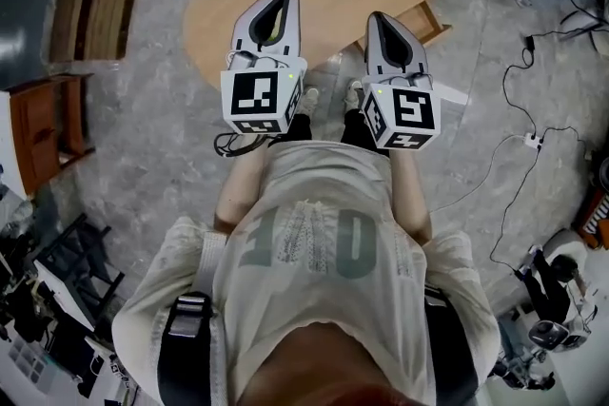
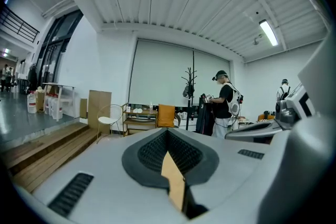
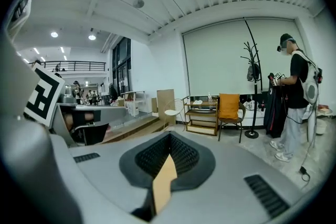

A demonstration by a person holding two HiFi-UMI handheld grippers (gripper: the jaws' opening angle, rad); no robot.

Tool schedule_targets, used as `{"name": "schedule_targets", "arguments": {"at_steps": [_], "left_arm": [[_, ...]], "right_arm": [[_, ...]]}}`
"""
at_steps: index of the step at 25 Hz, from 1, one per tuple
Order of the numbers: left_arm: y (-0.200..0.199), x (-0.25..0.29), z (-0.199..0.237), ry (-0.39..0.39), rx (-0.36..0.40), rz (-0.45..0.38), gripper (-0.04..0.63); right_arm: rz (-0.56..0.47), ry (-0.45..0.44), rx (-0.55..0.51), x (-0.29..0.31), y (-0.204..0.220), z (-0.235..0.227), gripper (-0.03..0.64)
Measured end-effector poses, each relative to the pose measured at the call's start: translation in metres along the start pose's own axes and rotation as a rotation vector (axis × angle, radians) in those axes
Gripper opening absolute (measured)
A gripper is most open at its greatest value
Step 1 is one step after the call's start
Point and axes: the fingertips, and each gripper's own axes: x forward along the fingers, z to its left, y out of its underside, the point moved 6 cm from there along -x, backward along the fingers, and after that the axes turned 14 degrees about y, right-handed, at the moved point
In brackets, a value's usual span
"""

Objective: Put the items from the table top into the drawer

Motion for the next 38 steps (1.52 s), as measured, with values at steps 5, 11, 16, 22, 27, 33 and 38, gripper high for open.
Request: {"name": "schedule_targets", "arguments": {"at_steps": [5,11,16,22,27,33,38], "left_arm": [[-0.001,0.026,-0.017,-0.001,-0.003,0.012,0.006],[0.001,0.035,-0.015,0.008,-0.021,0.019,0.006],[0.015,0.064,-0.01,0.034,0.008,0.042,0.006],[0.087,0.131,0.0,0.059,-0.003,0.063,0.006],[0.164,0.178,0.012,0.06,-0.026,0.086,0.006],[0.235,0.213,0.005,0.043,-0.093,0.12,0.006],[0.273,0.225,0.005,0.012,-0.135,0.144,0.006]], "right_arm": [[-0.001,-0.025,0.001,0.016,-0.002,-0.021,0.005],[0.007,-0.039,-0.007,0.032,-0.003,-0.022,0.005],[0.004,-0.021,0.0,0.058,0.005,-0.045,0.006],[0.05,0.004,-0.031,0.131,0.064,-0.099,0.204],[0.13,0.028,-0.103,0.203,0.144,-0.127,0.301],[0.294,0.008,-0.131,0.26,0.24,-0.157,0.337],[0.413,-0.001,-0.136,0.307,0.304,-0.172,0.339]]}}
